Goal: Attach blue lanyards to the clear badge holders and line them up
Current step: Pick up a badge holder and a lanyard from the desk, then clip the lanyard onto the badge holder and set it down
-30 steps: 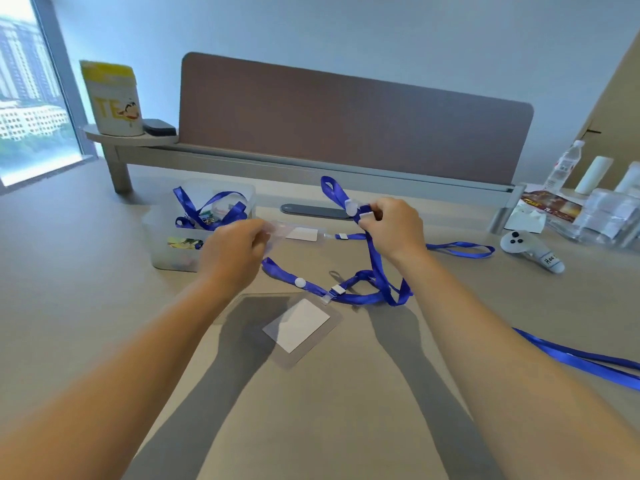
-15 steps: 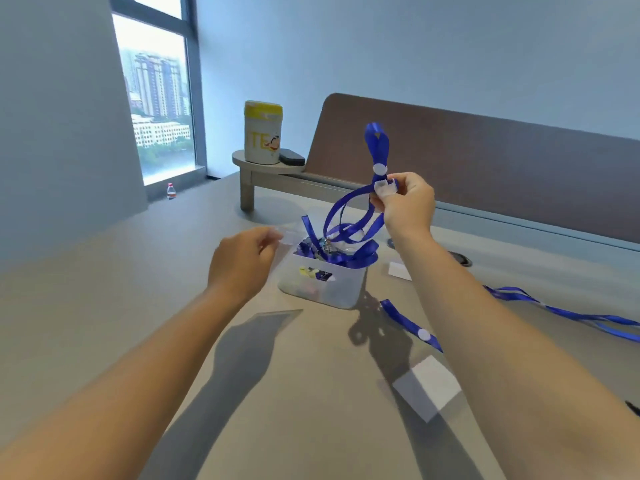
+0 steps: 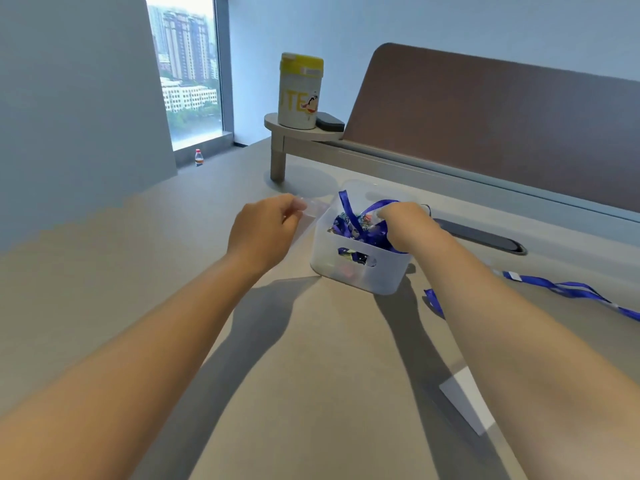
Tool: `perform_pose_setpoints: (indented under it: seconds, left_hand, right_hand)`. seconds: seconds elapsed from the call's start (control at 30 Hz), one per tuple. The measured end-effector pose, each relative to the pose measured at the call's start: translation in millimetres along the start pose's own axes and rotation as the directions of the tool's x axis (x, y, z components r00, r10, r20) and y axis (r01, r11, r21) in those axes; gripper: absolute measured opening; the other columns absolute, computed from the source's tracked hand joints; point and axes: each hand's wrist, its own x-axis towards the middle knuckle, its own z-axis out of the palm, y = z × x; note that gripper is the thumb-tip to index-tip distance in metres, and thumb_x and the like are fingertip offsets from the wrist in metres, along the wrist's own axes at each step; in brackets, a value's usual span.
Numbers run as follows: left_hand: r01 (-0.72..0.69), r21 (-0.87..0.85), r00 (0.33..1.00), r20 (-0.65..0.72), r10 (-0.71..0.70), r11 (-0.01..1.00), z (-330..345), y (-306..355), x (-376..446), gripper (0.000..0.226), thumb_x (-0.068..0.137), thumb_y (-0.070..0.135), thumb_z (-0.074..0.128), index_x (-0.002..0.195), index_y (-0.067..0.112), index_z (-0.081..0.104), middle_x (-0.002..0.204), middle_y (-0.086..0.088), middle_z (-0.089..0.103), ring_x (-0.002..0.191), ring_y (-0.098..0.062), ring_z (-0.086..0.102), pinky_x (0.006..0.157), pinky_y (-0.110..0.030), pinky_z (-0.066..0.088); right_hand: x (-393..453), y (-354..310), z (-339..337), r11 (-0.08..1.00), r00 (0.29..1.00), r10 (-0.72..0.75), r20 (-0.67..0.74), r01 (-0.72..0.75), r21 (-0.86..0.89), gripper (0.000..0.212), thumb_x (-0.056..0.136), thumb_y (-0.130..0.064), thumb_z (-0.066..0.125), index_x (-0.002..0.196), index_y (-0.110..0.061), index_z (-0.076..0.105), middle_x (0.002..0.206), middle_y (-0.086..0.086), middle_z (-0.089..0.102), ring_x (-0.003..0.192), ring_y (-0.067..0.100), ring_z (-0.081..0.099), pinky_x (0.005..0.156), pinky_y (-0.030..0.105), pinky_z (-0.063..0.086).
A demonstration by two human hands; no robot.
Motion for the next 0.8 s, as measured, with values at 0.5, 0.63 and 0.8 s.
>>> perform_pose_setpoints:
  seconds: [0.5,0.63,0.8]
  left_hand:
    - [-0.418,0.045,0.906,0.093,0.413,0.907,67.2,123.0,-88.2,0.026,0.093,0.013,0.043,0.102,0.000,0.063,0.096,-0.022,0.068,0.083,-0.033,0.060,0.065,-0.029,0.036]
    - [-0.578,0.011,0.803,0.186,0.566,0.816,106.1,159.4,-122.9,0.025,0.090,0.013,0.047,0.087,-0.002,0.067,0.081,-0.022,0.071,0.068,-0.035,0.065,0.060,-0.030,0.044]
    - [-0.617,-0.016,0.741,0.323,0.588,0.787,149.8,196.0,-144.6,0.020,0.089,0.005,0.049,0.101,0.000,0.064,0.098,-0.021,0.067,0.089,-0.035,0.061,0.074,-0.041,0.047]
  right_hand:
    - [-174.0,162.6,64.5,0.939,0.941,0.234,-0.246,-0.153,0.308,0.037,0.091,-0.004,0.040,0.121,-0.011,0.060,0.127,0.015,0.060,0.115,0.033,0.054,0.095,0.041,0.045]
    - [-231.4,218.2,103.2,0.872,0.913,0.399,-0.081,-0.351,0.342,0.037,0.092,-0.007,0.038,0.125,-0.011,0.056,0.130,0.013,0.057,0.116,0.031,0.053,0.094,0.034,0.042]
    - [-267.9,273.3,141.4,0.778,0.834,0.551,-0.001,-0.514,0.362,0.025,0.090,-0.008,0.041,0.102,-0.007,0.064,0.098,0.015,0.059,0.095,0.032,0.055,0.070,0.031,0.034]
